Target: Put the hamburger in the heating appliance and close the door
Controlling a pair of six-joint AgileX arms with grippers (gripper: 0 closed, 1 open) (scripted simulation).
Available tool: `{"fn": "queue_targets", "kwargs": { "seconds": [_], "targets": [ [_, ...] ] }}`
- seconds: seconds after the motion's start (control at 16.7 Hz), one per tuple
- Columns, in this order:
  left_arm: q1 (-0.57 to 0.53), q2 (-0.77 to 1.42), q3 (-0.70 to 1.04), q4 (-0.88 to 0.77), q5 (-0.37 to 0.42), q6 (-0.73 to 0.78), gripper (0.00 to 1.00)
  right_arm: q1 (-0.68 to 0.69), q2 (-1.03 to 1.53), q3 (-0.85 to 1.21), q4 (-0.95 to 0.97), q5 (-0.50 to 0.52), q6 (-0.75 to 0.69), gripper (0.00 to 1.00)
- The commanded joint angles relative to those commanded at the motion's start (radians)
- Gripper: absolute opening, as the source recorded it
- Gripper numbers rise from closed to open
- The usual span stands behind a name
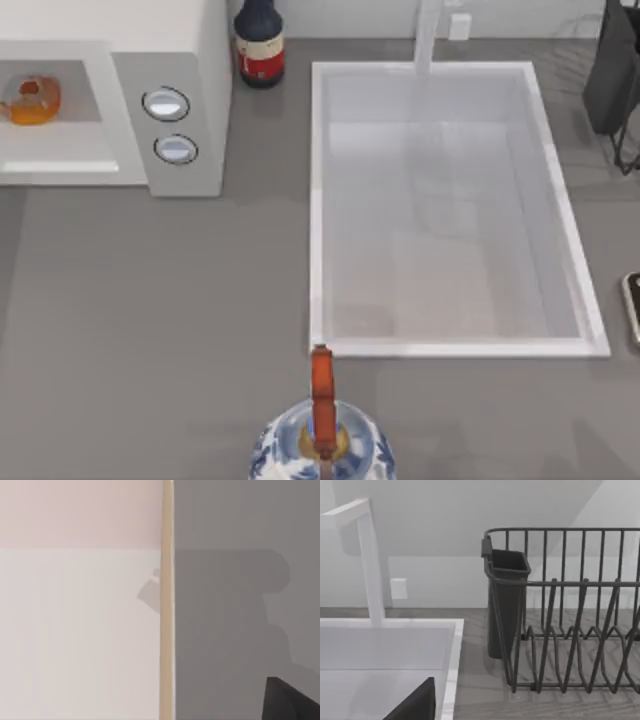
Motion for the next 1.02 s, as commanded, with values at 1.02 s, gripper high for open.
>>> {"fn": "queue_targets", "kwargs": {
  "seconds": [1.02],
  "targets": [
    [-0.217,-0.328,-0.385,0.156,-0.116,-0.235,0.0,0.0,0.0,0.0,0.0,0.0,0.0,1.0]
  ]
}}
